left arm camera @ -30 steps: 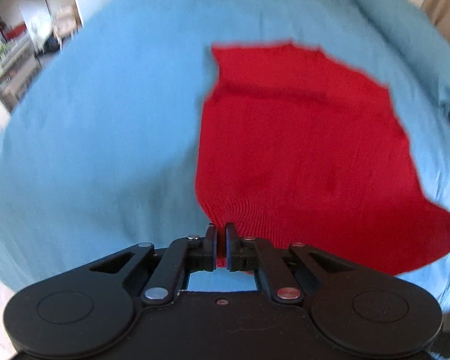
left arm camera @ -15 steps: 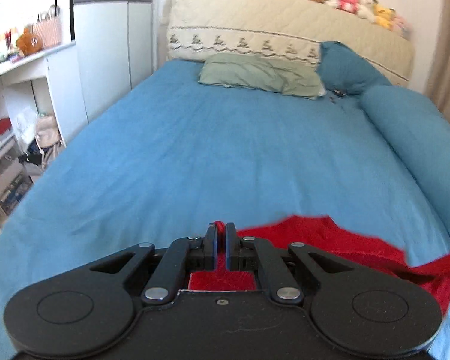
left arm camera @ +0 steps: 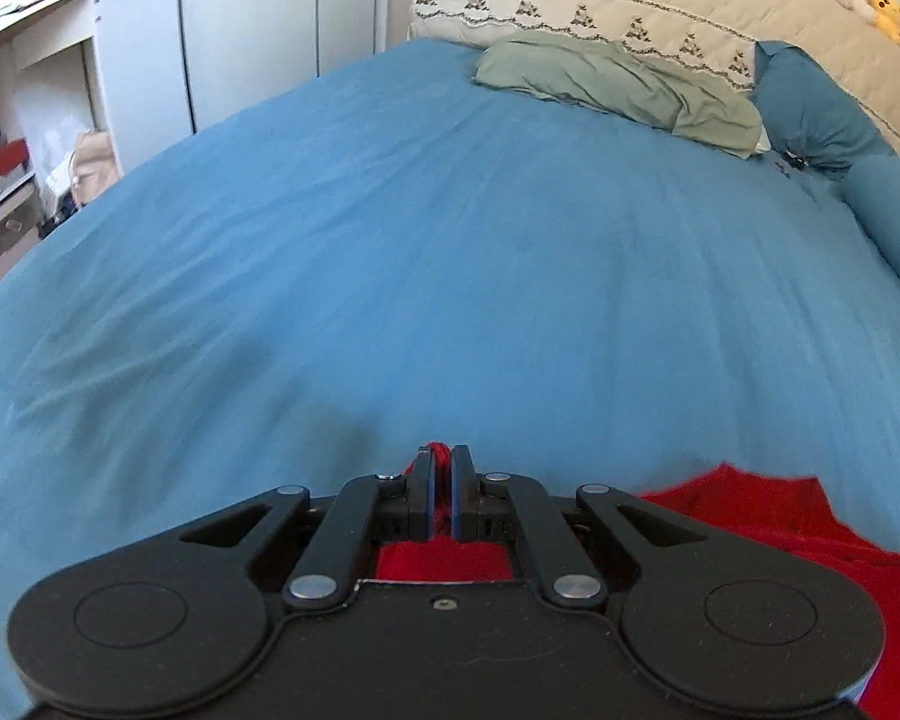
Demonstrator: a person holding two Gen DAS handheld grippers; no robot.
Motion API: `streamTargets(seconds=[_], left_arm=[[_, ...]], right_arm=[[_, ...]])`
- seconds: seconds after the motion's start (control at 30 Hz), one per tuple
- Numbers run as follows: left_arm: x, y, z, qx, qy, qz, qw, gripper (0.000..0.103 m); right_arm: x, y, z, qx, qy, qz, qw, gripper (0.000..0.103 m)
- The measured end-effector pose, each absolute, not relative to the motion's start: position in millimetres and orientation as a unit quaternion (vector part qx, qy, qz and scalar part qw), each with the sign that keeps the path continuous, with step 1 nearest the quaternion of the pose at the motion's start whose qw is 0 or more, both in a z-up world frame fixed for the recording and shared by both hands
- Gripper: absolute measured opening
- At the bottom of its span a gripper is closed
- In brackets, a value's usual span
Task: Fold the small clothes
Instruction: 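Lift the hem with both tools and carry it toward the collar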
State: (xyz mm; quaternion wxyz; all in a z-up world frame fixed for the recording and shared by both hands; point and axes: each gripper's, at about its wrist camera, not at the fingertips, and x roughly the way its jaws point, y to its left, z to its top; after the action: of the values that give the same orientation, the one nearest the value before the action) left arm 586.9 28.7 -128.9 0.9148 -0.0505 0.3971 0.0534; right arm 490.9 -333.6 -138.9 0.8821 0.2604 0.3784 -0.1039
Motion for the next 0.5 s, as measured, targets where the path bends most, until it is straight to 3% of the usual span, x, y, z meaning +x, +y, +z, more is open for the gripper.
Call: streamTargets(seconds=[0.23,0.33,0.4,0.43,0.47,0.5], left_arm=[[616.2,8.9,-148.9,-0.008,0.409,0.057,0.911,0.005],[615.1,8.6,-154.1,-0.002,0.414,0.063,0.908,0.014],[605.4,10.8,-146.5,-0.008,0.401,0.05,0.915,0.039],[598.9,10.3,-141.8,-0.003,0.392,0.046,0.919,0.061],[589.4,9.4,-134.8,0.007,0.383,0.042,0.923,0.074],[579.2,8.1,-128.8,0.014,0.374,0.035,0.927,0.076]], right_arm=[[523.7,-336.1,-161.2,0.232,0.403,-0.119,0.877,0.019],[524.4,-331.5,-163.1,0.219,0.408,-0.109,0.88,0.025],[521.7,-328.5,-156.2,0.21,0.404,-0.109,0.884,0.049],[516.9,-324.2,-149.5,0.197,0.397,-0.114,0.889,0.079],[507.7,-317.4,-139.7,0.178,0.377,-0.115,0.902,0.095],[499.2,-310.4,-131.7,0.164,0.362,-0.103,0.912,0.099]])
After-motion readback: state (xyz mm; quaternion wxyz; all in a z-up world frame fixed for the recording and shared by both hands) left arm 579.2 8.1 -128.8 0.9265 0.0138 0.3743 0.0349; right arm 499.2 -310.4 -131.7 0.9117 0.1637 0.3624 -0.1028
